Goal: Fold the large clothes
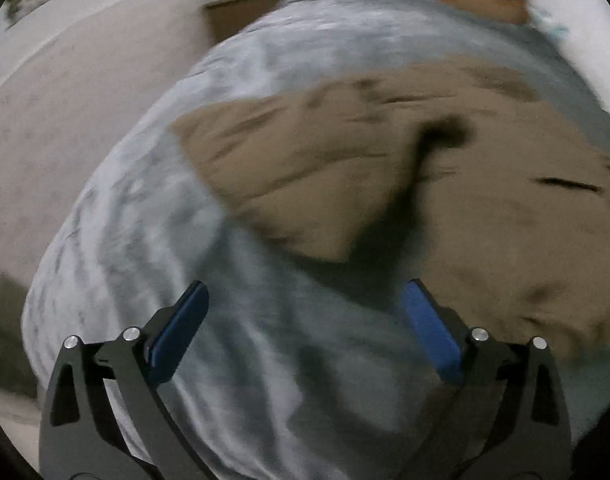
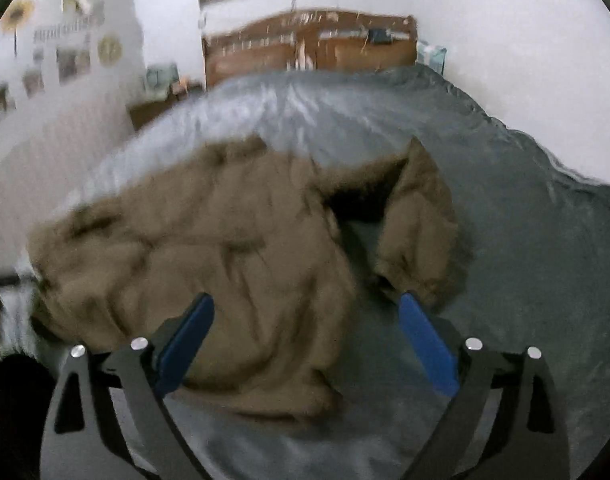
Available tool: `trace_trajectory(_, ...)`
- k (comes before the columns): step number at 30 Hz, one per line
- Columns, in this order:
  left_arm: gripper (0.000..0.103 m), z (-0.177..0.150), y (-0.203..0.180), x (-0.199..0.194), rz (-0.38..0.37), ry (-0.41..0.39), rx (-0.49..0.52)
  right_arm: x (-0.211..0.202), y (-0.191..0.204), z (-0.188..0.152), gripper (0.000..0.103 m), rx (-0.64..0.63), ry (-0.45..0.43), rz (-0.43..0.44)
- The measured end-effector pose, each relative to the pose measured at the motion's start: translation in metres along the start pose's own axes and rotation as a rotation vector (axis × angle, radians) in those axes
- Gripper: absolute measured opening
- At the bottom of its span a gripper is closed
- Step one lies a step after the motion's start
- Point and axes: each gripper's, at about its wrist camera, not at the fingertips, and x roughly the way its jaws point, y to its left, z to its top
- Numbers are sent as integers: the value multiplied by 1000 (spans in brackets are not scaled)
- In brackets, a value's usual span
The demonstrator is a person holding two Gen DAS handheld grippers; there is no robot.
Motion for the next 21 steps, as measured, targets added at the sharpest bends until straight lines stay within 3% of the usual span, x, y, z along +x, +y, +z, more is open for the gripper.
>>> trace_trajectory(1, 97, 1, 8, 13, 46, 6, -16, 1, 3, 2, 94, 8, -8, 12)
trace_trajectory(4, 89, 5, 14, 41, 73, 37, -42, 10, 22, 11, 94, 8, -12, 84)
trace_trajectory(6, 88, 10, 16, 51, 49, 32, -65, 17, 39, 16, 94, -25, -13, 116)
trace_trajectory(8, 77, 18, 15, 55, 35, 19, -88, 24, 52, 20, 94, -49, -9, 128)
trace_trajectory(9, 57, 19, 7, 63, 34, 9, -98, 28, 60, 23, 94, -63, -12, 131)
trace_trajectory(10, 13, 25, 9, 60, 44, 1, -112, 34, 67, 27, 94, -85, -8, 112)
trace_trajectory(11, 0, 31, 10, 55, 66, -3, -132, 39, 77, 29, 94, -129, 9, 38)
trace_trajectory(13, 0, 49, 15, 38, 62, -57, -212, 51, 90, 38, 94, -176, 7, -30)
trace_trajectory(15, 0, 72, 12, 11, 46, -133, -241, 56, 92, 52, 94, -153, -13, -11)
trace_trajectory(21, 0, 151, -27, -63, -26, -324, -138, 78, 83, 107, 94, -11, -91, 13)
